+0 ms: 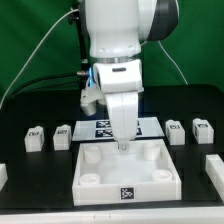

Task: Assemble one leg

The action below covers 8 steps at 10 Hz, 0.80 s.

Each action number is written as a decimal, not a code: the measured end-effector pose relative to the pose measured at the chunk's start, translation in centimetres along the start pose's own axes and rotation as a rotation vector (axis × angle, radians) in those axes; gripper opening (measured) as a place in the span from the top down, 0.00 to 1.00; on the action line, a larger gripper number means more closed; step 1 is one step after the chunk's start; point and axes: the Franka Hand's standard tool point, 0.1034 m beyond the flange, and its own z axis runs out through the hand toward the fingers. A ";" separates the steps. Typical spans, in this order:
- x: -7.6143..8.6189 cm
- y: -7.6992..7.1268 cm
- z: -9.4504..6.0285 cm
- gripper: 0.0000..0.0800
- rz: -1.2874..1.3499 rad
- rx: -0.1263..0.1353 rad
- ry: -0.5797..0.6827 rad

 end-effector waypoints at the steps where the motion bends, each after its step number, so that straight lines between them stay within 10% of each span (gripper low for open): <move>1: -0.1 -0.1 0.8 0.19 0.008 0.006 0.004; 4: -0.1 -0.1 1.1 0.22 0.029 0.012 0.005; 5: -0.1 -0.1 1.2 0.44 0.029 0.013 0.005; 6: -0.1 -0.2 1.2 0.44 0.029 0.013 0.005; 8: -0.1 -0.2 1.2 0.86 0.029 0.013 0.005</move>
Offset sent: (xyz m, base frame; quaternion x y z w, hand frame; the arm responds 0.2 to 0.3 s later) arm 0.0000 0.0000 0.0000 0.0000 0.0000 0.0000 1.0000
